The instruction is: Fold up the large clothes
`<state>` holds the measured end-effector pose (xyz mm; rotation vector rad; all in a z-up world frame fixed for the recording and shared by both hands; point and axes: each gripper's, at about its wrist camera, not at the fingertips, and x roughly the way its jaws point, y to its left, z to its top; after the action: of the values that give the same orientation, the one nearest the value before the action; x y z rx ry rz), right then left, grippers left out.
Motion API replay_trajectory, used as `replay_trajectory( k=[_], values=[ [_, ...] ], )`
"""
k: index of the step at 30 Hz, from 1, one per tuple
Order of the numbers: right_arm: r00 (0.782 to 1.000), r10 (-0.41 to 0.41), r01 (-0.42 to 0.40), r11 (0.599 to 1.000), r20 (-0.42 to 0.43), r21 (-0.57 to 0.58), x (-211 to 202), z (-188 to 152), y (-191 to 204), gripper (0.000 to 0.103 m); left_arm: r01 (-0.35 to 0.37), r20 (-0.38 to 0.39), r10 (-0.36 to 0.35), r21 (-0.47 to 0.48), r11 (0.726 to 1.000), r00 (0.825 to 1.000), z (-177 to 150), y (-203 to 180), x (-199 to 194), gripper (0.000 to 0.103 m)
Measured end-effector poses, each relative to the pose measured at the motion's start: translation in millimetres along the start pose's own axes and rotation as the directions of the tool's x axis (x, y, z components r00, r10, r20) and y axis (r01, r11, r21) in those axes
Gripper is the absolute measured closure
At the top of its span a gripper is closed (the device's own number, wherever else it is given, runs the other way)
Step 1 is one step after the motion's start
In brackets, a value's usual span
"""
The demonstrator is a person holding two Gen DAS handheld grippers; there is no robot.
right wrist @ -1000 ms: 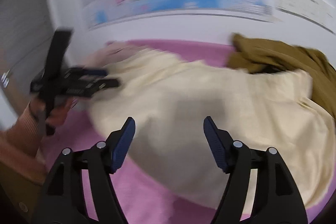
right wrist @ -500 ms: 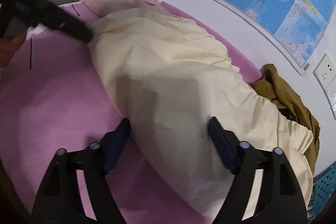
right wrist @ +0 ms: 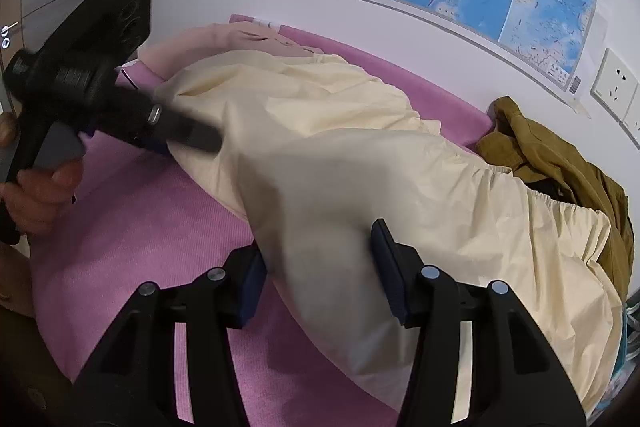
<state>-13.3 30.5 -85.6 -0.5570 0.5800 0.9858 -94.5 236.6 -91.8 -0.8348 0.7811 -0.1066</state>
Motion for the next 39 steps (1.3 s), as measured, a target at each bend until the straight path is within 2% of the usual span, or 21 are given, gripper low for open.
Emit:
replay_trajectory(
  k=[3,7,9,11,14,16,18,19,21,23,25,27,29,31,34,39],
  values=[
    [1.000,0.018,-0.018,0.999,0.001,0.026,-1,-1,-3,0.053,0.050,0.010,-0.049,-0.089,0.995,0.999,10,11,7,0.011],
    [0.999,0.041,-0.041,0.997,-0.001,0.061,0,-1,-7,0.053,0.038,0.004,-0.037,-0.091,0.995,0.999,22,6,20,0.010],
    [0.998,0.062,-0.062,0.994,0.002,0.091,-2,-1,-10,0.050,0.017,-0.003,-0.018,-0.079,0.997,1.000,27,3,26,0.011],
    [0.995,0.095,-0.095,0.986,0.010,0.139,-8,-3,-16,0.049,-0.034,-0.018,0.033,-0.044,0.998,0.999,32,-4,36,0.012],
    [0.976,0.204,-0.217,0.938,0.075,0.271,-34,-14,-36,0.043,-0.097,-0.017,0.097,0.003,0.995,0.995,33,-8,39,0.021],
    [0.961,0.240,-0.273,0.893,0.135,0.357,-55,-26,-51,0.036,-0.119,-0.012,0.119,0.024,0.993,0.993,32,-8,39,0.026],
    [0.953,0.236,-0.299,0.826,0.188,0.478,-80,-51,-75,0.033,-0.132,-0.011,0.132,0.041,0.990,0.991,32,-8,39,0.028],
    [0.954,0.229,-0.297,0.800,0.193,0.522,-86,-61,-84,0.031,-0.144,-0.009,0.145,0.056,0.988,0.989,31,-10,40,0.028],
    [0.956,0.224,-0.294,0.696,0.190,0.655,-96,-95,-108,0.030,-0.160,-0.004,0.161,0.069,0.985,0.987,31,-11,40,0.028],
    [0.959,0.216,-0.280,0.612,0.185,0.739,-102,-122,-123,0.030,-0.180,0.002,0.181,0.088,0.980,0.984,29,-13,41,0.028],
    [0.956,0.212,-0.285,0.523,0.201,0.804,-105,-147,-133,0.025,-0.191,0.005,0.192,0.097,0.977,0.981,30,-15,42,0.028],
    [0.964,0.186,-0.255,0.448,0.189,0.857,-101,-160,-144,0.022,-0.191,0.006,0.191,0.098,0.977,0.982,30,-15,43,0.027],
    [0.973,0.158,-0.221,0.403,0.170,0.888,-96,-170,-151,0.026,-0.188,0.006,0.189,0.099,0.977,0.982,30,-15,42,0.026],
    [0.979,0.124,-0.197,0.413,0.159,0.889,-94,-165,-156,0.027,-0.194,0.005,0.195,0.107,0.975,0.981,30,-15,42,0.026],
    [0.993,0.053,-0.115,0.447,0.102,0.887,-87,-158,-159,0.024,-0.199,0.004,0.199,0.115,0.973,0.980,29,-16,42,0.025],
    [0.995,-0.054,-0.053,0.417,0.083,0.907,-76,-152,-164,0.023,-0.215,0.005,0.216,0.138,0.967,0.976,28,-19,44,0.023]
  ],
)
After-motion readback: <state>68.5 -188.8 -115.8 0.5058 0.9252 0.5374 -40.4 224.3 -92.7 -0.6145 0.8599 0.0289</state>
